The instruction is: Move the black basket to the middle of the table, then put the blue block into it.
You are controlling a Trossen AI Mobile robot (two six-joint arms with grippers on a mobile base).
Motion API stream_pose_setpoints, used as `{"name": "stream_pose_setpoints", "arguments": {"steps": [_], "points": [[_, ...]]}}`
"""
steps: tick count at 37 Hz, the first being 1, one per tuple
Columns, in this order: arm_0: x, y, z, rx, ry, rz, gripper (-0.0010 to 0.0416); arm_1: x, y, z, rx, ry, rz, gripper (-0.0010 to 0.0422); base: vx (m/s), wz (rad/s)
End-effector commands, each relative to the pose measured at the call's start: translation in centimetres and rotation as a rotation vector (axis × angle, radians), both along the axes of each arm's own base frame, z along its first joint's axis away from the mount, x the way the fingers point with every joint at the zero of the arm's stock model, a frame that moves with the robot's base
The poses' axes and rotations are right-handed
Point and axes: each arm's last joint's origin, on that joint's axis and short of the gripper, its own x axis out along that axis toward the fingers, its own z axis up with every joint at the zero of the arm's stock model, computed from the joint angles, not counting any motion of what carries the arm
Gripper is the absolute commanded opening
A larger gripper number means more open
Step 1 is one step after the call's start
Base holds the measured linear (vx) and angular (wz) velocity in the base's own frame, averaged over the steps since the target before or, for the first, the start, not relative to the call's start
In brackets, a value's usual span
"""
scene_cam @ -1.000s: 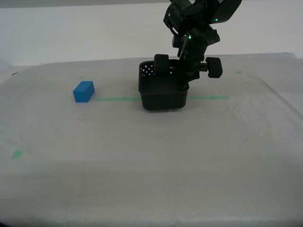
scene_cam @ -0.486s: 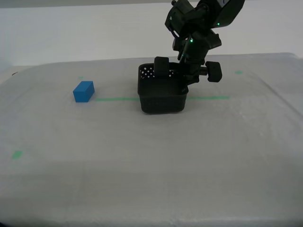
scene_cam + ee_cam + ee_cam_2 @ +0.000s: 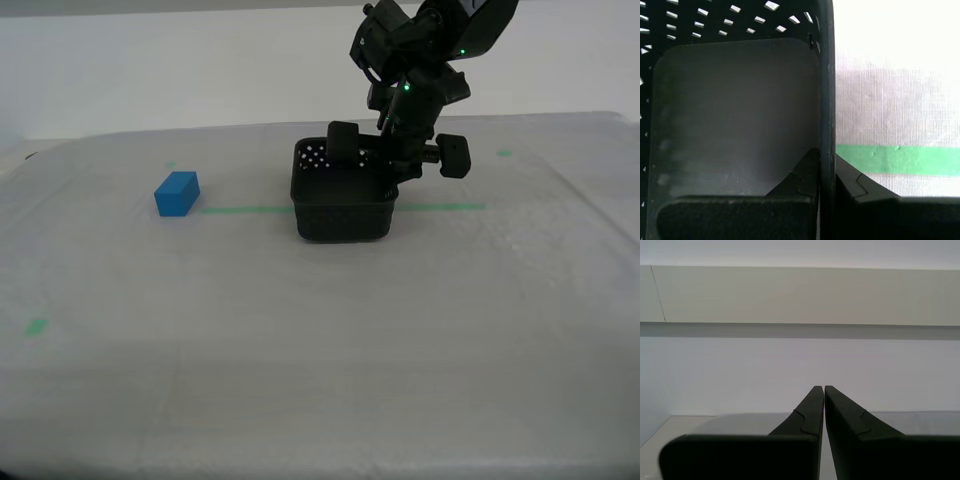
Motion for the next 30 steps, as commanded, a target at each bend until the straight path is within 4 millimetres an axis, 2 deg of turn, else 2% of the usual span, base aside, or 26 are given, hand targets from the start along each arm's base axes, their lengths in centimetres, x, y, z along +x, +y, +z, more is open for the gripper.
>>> {"name": "stream_pose_setpoints", "arguments": {"steps": [1,12,20,24,30], "points": [[-0.02,0.01,0.01,0.003,0.003,-0.005,0.0011,0.0,-0.01,0.09,0.002,-0.006,0.0,0.0,0.0,0.0],[-0.07,-0.03,-0.02,-0.002,0.009,-0.004,0.0069,0.0,-0.01,0.1,0.002,-0.007,0.0,0.0,0.0,0.0],[-0.14,-0.07,-0.06,-0.017,0.013,0.013,0.0126,0.0,0.0,0.09,0.002,-0.006,0.0,0.0,0.0,0.0],[-0.2,-0.11,-0.07,-0.021,0.02,0.013,0.0168,0.0,-0.01,0.1,0.002,-0.007,0.0,0.0,0.0,0.0],[-0.35,-0.17,-0.1,-0.031,0.035,0.017,0.0257,0.0,0.0,0.1,0.002,-0.007,0.0,0.0,0.0,0.0]]}}
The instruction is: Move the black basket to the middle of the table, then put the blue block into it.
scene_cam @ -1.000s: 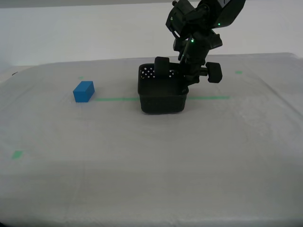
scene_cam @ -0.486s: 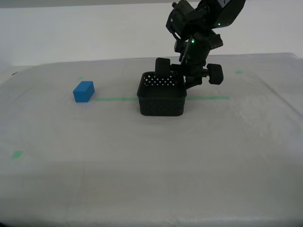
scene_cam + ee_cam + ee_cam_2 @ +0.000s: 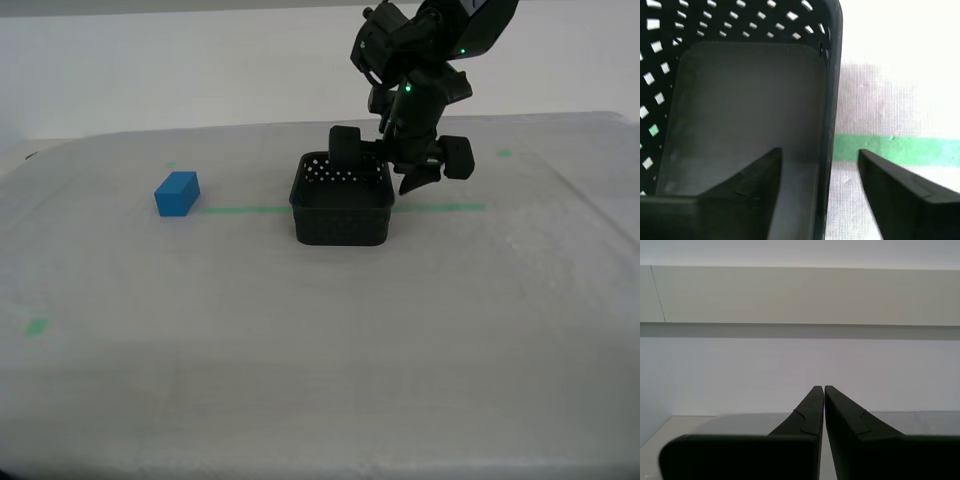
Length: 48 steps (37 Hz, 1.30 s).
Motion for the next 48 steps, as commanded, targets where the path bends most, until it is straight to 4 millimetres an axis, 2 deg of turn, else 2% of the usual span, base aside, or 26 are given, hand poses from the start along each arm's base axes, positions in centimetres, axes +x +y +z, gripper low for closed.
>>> {"name": "stream_pose_setpoints", "arguments": {"steps": [1,8,11,17,25,39,48], "points": [[-0.1,0.0,0.1,-0.005,0.01,0.001,0.0274,0.0,0.0,0.1,0.001,-0.007,0.0,0.0,0.0,0.0],[0.1,0.1,0.7,-0.032,0.01,0.044,0.0381,0.0,0.0,0.1,0.002,-0.006,0.0,0.0,0.0,0.0],[0.2,0.2,1.1,-0.038,0.003,0.06,0.0407,0.0,0.0,0.1,0.001,-0.007,0.0,0.0,0.0,0.0],[0.4,0.3,2.4,-0.046,-0.002,0.077,0.0379,0.0,0.0,0.1,0.002,-0.007,0.0,0.0,0.0,0.0],[0.9,0.6,4.6,-0.091,0.038,0.099,0.0403,0.0,0.0,0.1,0.002,-0.006,0.0,0.0,0.0,0.0],[0.9,0.6,7.4,-0.136,0.073,0.143,0.0401,0.0,0.0,0.1,0.002,-0.007,0.0,0.0,0.0,0.0],[0.6,-0.4,9.6,-0.131,0.037,0.147,0.0401,0.0,0.0,0.1,0.002,-0.007,0.0,0.0,0.0,0.0]]}}
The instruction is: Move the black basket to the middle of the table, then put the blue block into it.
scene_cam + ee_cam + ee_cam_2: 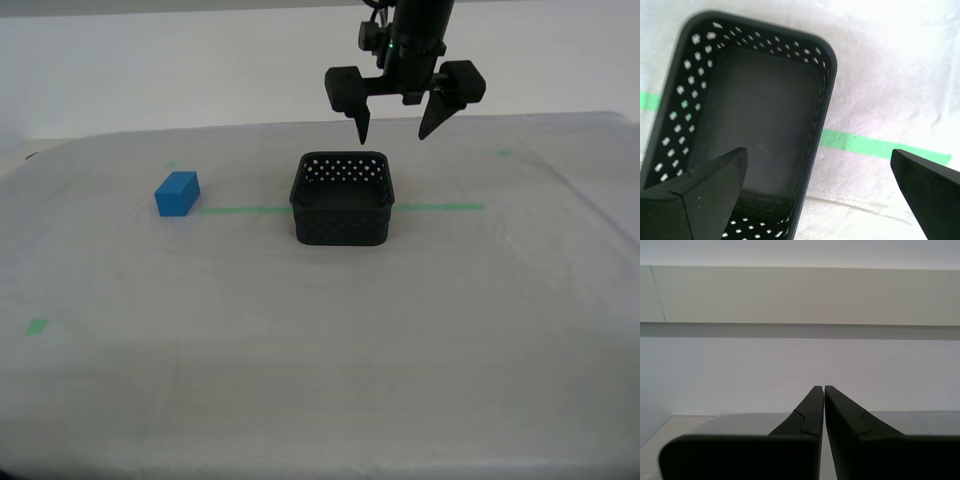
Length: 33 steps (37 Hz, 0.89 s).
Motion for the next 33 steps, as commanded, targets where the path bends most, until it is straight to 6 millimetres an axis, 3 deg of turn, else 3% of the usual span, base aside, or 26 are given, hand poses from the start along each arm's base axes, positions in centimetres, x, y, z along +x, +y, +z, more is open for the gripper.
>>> {"name": "stream_pose_setpoints", "arguments": {"steps": [1,16,33], "points": [[-0.1,-0.7,1.0,0.003,-0.02,-0.004,0.04,0.0,0.0,0.1,0.002,-0.007,0.0,0.0,0.0,0.0],[-0.3,-5.8,3.9,-0.002,-0.07,-0.053,0.04,0.0,0.0,0.1,0.001,-0.006,0.0,0.0,0.0,0.0],[-1.4,-12.5,4.3,-0.013,-0.112,-0.169,0.04,0.0,0.0,0.1,0.002,-0.007,0.0,0.0,0.0,0.0]]}}
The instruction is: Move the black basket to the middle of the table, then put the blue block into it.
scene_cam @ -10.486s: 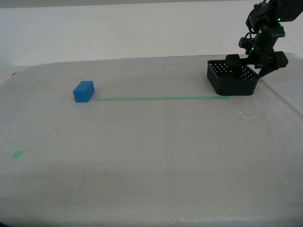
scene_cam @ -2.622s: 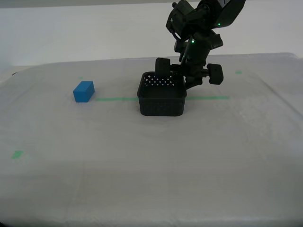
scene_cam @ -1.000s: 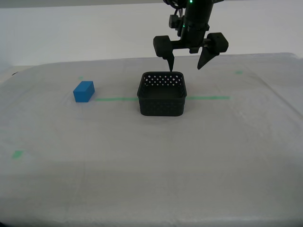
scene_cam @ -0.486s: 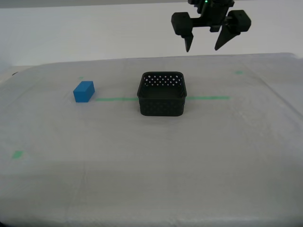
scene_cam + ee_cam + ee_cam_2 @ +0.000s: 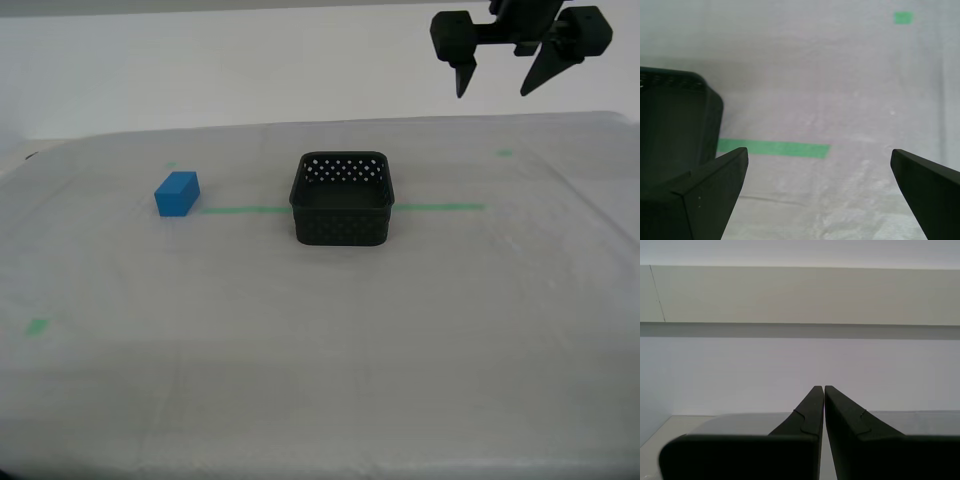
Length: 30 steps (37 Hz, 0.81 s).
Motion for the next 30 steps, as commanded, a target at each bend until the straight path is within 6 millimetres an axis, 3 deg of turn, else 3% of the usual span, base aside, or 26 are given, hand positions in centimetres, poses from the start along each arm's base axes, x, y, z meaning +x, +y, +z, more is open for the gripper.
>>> {"name": "stream_pose_setpoints", "arguments": {"steps": [1,15,30], "points": [[-0.3,-1.3,-0.1,-0.008,-0.012,-0.024,0.04,0.0,0.0,0.1,0.002,-0.007,0.0,0.0,0.0,0.0],[-0.9,-4.8,-1.1,-0.036,-0.003,-0.089,0.04,0.0,0.0,0.1,0.002,-0.006,0.0,0.0,0.0,0.0],[-0.7,-6.7,-3.1,-0.076,-0.057,-0.124,0.04,0.0,0.0,0.1,0.002,-0.007,0.0,0.0,0.0,0.0]]}}
